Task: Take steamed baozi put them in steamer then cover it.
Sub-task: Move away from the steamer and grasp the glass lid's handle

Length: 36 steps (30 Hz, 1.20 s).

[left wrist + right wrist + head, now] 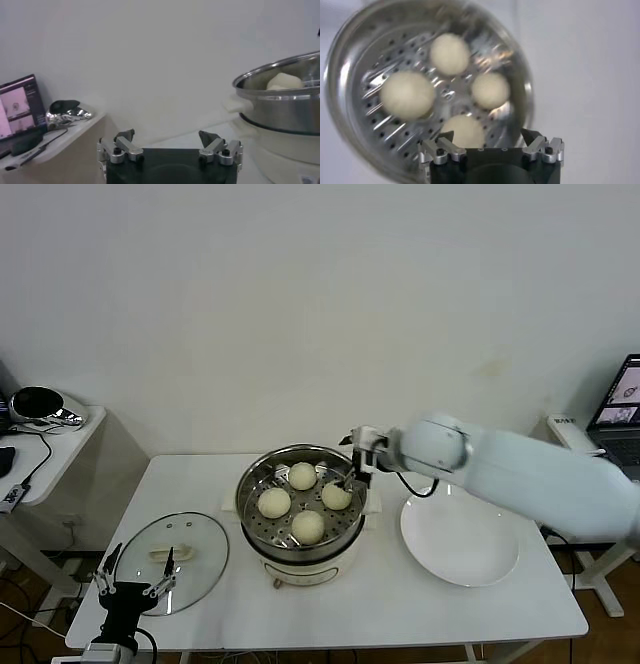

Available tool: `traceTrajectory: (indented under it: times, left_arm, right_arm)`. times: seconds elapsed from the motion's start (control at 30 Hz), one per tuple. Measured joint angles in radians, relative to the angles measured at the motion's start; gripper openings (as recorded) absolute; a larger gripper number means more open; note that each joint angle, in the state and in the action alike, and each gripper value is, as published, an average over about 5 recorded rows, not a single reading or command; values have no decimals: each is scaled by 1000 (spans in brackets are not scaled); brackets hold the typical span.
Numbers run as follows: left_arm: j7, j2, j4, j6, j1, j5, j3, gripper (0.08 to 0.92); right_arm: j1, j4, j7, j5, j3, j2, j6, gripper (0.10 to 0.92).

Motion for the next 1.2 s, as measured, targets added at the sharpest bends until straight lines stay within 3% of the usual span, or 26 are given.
traceTrajectory:
  times: [0.2, 0.5, 0.8, 1.2]
  left_arm:
    - [-9, -23, 13, -19, 13, 14, 6, 823]
    - [-58, -51, 62, -57, 26, 113, 26, 823]
    - [-132, -19, 172, -109, 9, 454, -24, 823]
    - [-174, 73, 376, -155, -93, 993, -65, 823]
  right_arm:
    - [-400, 47, 77, -145, 400, 23, 218, 823]
    - [-991, 89, 87, -319, 995, 248, 454, 823]
    - [-1421, 119, 132, -408, 1437, 498, 547, 823]
    - [-1605, 106, 214, -452, 1689, 655, 607, 823]
